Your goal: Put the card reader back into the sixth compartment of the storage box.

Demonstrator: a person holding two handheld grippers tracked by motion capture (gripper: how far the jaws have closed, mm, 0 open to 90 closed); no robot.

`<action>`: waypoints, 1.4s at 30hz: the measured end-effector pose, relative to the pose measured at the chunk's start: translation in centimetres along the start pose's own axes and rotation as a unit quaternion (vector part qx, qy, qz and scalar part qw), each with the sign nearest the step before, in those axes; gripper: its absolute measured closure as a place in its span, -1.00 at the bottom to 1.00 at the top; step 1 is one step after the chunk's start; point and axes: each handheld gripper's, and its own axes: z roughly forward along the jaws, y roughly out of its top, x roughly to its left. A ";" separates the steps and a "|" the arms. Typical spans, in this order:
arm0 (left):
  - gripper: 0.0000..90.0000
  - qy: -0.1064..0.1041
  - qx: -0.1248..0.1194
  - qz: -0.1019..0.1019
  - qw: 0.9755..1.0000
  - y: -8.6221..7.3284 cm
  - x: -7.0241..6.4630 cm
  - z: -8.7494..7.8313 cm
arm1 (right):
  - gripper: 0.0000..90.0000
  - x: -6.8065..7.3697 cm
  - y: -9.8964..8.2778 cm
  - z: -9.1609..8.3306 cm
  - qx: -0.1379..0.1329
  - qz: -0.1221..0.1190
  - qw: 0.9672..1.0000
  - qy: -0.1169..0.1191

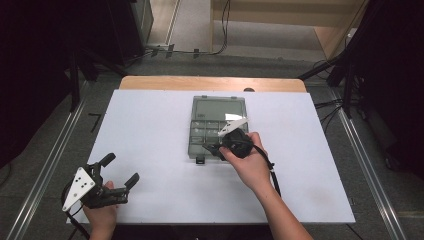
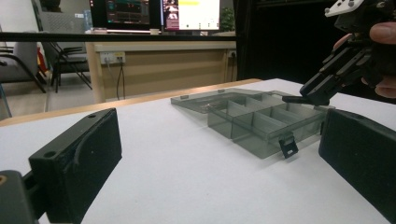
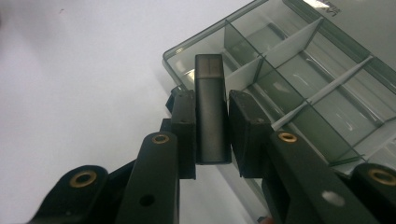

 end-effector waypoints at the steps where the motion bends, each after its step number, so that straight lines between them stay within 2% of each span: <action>1: -1.00 0.000 0.000 -0.001 1.000 0.0 0.0 0.0 | 0.57 -0.1 0.0 0.1 0.000 0.000 1.000 -0.002; 18: -1.00 -0.001 0.000 0.000 1.000 0.0 0.0 0.0 | 0.57 -1.3 0.4 1.3 0.000 0.026 1.000 -0.015; 28: -1.00 -0.001 -0.001 -0.001 1.000 0.0 0.0 0.0 | 0.57 -1.7 0.6 1.8 -0.002 0.052 0.998 -0.029; 34: -1.00 -0.002 -0.001 -0.001 1.000 0.0 0.0 0.0 | 0.54 -1.8 0.6 2.1 -0.004 0.055 0.998 -0.034; 35: -1.00 -0.002 -0.001 -0.001 1.000 0.0 0.0 0.0 | 0.44 -1.8 0.6 2.2 -0.003 0.053 0.998 -0.037; 39: -1.00 -0.002 -0.001 -0.001 1.000 0.0 0.0 0.0 | -0.36 -1.6 0.6 2.1 -0.013 0.050 0.999 -0.017; 42: -1.00 -0.002 -0.001 -0.001 1.000 0.0 0.0 0.0 | -0.75 -1.4 0.6 1.9 -0.020 0.039 0.999 -0.020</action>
